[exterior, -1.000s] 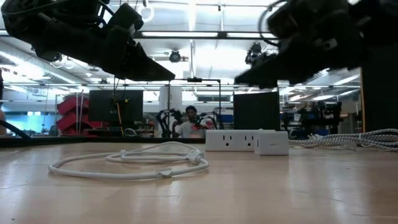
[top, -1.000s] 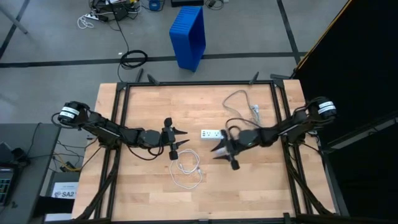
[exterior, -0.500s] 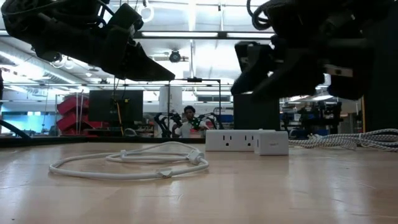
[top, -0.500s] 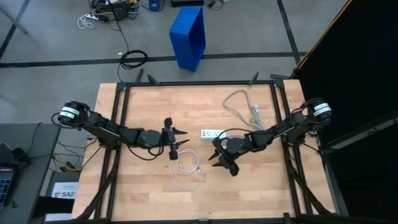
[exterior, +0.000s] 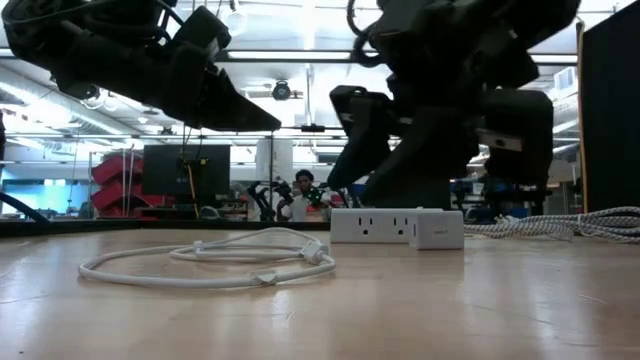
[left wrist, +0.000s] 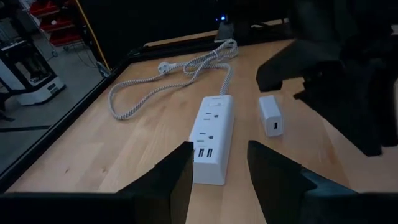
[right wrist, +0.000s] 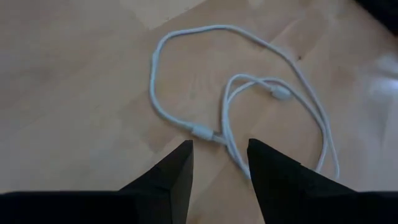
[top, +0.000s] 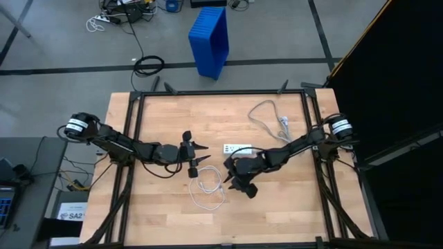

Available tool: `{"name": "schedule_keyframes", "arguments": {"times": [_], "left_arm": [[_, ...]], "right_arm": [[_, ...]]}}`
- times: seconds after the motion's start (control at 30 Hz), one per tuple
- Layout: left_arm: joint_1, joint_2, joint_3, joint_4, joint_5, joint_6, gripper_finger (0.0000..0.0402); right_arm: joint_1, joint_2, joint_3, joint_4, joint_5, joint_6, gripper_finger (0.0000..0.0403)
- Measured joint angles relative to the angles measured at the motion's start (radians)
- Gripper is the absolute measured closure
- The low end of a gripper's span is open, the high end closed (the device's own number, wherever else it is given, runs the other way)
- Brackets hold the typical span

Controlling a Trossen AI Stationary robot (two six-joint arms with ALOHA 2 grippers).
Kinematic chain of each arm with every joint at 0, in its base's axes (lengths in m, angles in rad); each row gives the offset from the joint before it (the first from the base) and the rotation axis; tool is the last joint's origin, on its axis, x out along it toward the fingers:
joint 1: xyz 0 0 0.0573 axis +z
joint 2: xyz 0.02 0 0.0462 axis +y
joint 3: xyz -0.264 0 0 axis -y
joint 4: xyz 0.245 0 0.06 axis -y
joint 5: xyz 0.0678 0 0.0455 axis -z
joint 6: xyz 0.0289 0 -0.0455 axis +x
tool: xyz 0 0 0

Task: Insert USB
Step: Insert the white charger cable into the white charger adapter

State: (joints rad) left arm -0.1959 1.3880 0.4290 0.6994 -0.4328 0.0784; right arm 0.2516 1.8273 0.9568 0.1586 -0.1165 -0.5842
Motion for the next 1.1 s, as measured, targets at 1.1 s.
{"name": "schedule_keyframes", "arguments": {"times": [1.1], "left_arm": [[-0.065,0.0,0.118,-0.275,0.275,-0.059,0.0266]], "right_arm": [[-0.016,-0.036,0.144,-0.359,0.142,0.08,0.0333]]}}
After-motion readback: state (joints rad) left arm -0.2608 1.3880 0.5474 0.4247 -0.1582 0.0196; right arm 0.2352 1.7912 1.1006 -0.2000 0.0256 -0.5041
